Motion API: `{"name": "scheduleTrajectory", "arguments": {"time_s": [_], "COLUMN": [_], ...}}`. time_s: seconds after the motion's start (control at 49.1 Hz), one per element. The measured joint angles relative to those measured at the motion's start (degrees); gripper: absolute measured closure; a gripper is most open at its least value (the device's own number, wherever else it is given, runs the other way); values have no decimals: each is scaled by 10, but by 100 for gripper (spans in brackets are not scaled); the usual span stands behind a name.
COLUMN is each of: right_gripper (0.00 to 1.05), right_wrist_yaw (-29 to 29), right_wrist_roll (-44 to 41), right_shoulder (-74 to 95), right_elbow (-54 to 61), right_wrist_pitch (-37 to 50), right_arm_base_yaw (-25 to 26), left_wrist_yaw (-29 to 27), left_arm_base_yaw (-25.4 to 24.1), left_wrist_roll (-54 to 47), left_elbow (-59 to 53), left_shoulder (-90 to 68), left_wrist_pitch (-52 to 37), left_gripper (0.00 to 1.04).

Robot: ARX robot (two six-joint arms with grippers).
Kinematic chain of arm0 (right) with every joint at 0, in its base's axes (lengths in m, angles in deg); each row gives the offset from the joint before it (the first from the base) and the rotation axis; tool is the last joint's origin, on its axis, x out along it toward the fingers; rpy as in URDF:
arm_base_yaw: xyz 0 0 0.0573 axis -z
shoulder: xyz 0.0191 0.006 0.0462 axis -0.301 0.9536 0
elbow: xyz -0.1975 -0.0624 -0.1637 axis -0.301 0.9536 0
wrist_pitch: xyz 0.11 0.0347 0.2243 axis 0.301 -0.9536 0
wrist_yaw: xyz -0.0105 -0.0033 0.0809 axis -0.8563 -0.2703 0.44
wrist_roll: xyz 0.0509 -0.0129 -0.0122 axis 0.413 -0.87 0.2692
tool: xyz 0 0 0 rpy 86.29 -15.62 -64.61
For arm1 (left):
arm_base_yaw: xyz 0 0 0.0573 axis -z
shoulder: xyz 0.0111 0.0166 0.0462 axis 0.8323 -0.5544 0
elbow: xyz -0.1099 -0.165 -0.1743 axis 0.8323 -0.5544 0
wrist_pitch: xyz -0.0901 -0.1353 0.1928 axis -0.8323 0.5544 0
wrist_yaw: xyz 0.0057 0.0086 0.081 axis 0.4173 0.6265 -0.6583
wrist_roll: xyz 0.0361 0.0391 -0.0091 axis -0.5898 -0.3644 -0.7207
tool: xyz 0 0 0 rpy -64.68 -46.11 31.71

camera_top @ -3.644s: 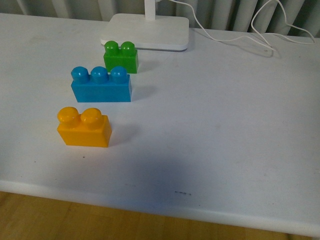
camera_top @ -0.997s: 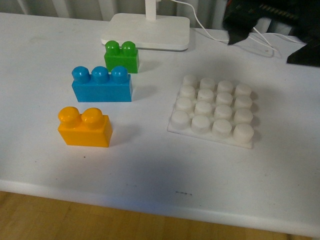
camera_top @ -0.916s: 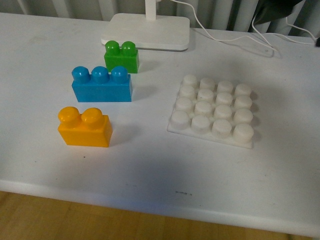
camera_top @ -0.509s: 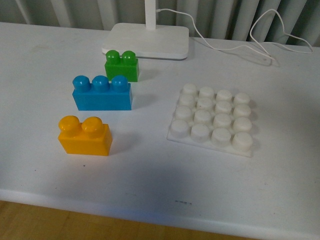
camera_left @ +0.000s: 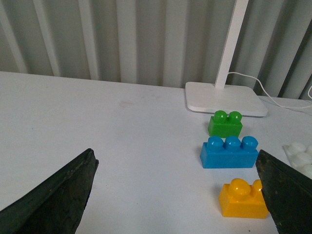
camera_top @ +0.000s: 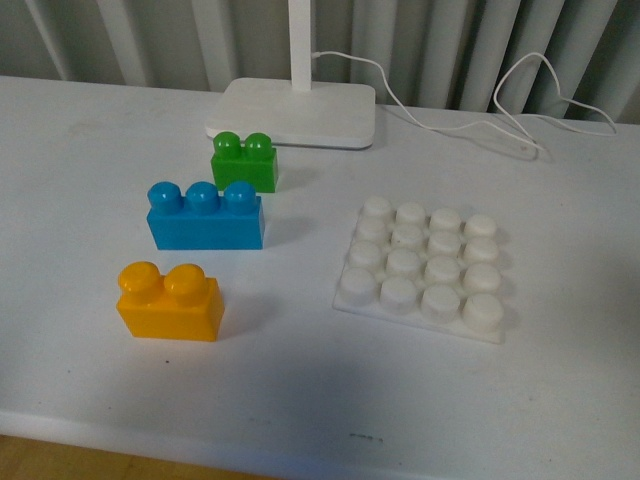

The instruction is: Insert yellow block into base center

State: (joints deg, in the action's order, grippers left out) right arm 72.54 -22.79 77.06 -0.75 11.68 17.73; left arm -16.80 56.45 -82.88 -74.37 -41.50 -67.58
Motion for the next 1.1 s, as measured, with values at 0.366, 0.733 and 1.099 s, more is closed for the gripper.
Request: {"name": "scheduleTrajectory", "arguments": {"time_s": [0.366,0.733,1.099], "right_gripper": [104,104,104], "right_wrist_yaw": [0,0,0], "right_wrist_roll": [-5,-5,-5], "right_shoulder": [-82,-179,-245], "right_elbow": [58,91,111], "right_wrist_pitch": [-20,-82,-120], "right_arm_base_yaw": [0,0,0], "left_wrist_yaw": [0,0,0], "left_arm_base_yaw": [0,0,0], "left_wrist_roll": [0,0,0], "left_elbow": [0,0,0], "left_shoulder": [0,0,0], "left_wrist_pitch": [0,0,0], "left_gripper": [6,6,6]}}
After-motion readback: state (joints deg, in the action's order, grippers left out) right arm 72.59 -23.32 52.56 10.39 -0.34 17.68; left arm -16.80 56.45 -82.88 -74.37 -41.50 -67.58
